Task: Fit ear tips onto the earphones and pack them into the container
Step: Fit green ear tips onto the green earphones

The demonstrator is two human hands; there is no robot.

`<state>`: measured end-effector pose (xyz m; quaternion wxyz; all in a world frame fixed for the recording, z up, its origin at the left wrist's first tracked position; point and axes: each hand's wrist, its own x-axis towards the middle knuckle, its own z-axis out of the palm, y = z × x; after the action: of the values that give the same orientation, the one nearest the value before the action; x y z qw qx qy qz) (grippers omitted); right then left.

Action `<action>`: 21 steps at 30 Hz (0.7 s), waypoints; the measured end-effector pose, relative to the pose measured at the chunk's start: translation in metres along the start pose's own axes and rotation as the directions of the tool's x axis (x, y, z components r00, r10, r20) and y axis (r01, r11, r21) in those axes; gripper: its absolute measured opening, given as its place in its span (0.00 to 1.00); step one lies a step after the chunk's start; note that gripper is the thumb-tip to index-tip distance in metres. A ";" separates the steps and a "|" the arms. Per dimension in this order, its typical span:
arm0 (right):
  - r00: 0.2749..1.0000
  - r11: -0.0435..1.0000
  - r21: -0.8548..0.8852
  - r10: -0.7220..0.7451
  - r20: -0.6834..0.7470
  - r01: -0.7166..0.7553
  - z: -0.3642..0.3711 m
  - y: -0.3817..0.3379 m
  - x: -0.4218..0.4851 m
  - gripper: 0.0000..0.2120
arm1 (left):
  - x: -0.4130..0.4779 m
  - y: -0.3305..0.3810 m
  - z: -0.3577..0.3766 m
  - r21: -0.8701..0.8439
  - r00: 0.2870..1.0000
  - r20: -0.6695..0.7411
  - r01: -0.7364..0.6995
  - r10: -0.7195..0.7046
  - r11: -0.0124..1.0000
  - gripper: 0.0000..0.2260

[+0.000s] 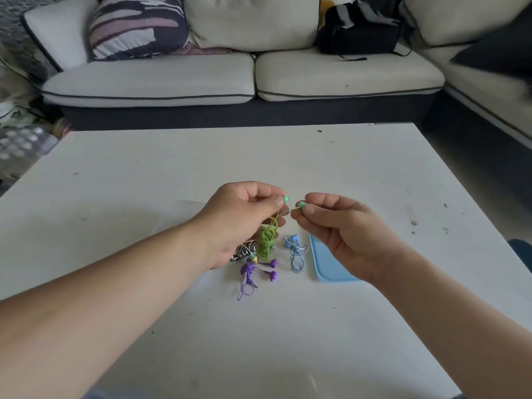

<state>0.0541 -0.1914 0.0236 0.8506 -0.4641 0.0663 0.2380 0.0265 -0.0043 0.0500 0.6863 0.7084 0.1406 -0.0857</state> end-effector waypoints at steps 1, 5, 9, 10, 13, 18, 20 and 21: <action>1.000 1.000 -0.028 -0.014 -0.003 0.014 0.000 0.000 -0.001 0.14 | 0.000 0.001 0.000 -0.019 1.000 -0.011 -0.010 0.009 1.000 0.04; 0.999 0.997 -0.077 -0.025 -0.023 0.023 0.001 0.005 0.001 0.10 | 0.000 -0.001 0.007 -0.009 0.999 -0.014 -0.047 0.047 0.999 0.05; 0.999 0.994 -0.103 -0.027 0.024 0.029 -0.001 0.006 0.001 0.12 | 0.002 -0.005 0.019 0.083 0.996 -0.049 -0.074 0.078 0.994 0.05; 0.999 0.992 -0.123 -0.038 0.023 0.041 -0.002 0.005 0.000 0.12 | 0.003 -0.005 0.021 0.110 0.995 -0.061 -0.076 0.083 0.991 0.05; 0.996 0.980 -0.183 -0.088 -0.019 0.083 -0.005 0.001 -0.001 0.10 | 0.005 -0.004 0.030 0.170 0.994 -0.056 -0.078 0.089 0.982 0.05; 0.989 0.931 -0.350 -0.132 -0.059 0.104 -0.014 -0.007 -0.005 0.08 | 0.010 -0.003 0.046 0.177 0.995 -0.027 -0.093 0.099 0.980 0.06; 0.972 0.923 -0.369 -0.174 -0.160 0.105 -0.023 -0.016 -0.004 0.07 | 0.013 -0.004 0.053 0.173 0.995 -0.032 -0.089 0.096 0.981 0.05; 0.948 0.909 -0.402 -0.215 -0.235 0.106 -0.030 -0.020 -0.003 0.06 | 0.014 -0.005 0.056 0.169 0.995 -0.033 -0.083 0.090 0.982 0.04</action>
<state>0.0642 -0.2263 0.0233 0.7423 -0.6541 0.0965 0.1086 0.0425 -0.0594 0.0387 0.6242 0.7708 0.1160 -0.0530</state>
